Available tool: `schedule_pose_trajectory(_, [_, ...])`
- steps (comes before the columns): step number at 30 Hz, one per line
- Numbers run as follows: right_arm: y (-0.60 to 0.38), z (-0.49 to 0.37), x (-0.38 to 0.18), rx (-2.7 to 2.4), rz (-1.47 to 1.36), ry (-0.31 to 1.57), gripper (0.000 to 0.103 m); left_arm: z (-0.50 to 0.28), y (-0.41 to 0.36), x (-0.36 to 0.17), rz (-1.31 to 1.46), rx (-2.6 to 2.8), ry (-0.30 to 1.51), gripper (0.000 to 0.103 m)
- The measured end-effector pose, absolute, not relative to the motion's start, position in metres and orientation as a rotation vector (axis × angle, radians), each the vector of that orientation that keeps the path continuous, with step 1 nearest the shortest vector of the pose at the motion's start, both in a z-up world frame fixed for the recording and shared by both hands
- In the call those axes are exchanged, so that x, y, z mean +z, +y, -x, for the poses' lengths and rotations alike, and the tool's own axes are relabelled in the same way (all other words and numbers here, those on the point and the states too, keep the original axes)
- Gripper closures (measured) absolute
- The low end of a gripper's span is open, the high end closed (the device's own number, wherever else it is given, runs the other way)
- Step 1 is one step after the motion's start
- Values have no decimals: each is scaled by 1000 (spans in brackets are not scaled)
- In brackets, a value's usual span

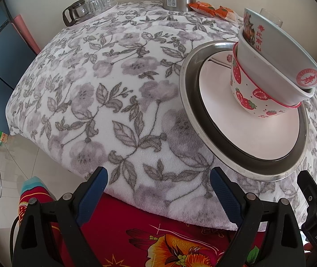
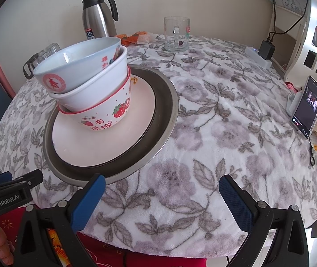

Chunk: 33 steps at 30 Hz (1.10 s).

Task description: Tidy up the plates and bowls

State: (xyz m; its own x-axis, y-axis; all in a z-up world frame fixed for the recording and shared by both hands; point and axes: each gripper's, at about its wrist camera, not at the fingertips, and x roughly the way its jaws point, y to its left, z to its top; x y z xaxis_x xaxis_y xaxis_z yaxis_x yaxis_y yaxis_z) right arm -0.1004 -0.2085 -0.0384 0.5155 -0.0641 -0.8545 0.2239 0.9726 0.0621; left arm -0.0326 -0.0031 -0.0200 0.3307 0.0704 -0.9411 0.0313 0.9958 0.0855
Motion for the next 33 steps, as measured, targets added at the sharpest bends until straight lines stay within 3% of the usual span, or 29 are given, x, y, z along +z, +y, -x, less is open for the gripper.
schedule_pose_trajectory(33, [-209, 100, -41, -170, -165, 1029, 0, 32, -1, -21, -85, 30, 1242, 10])
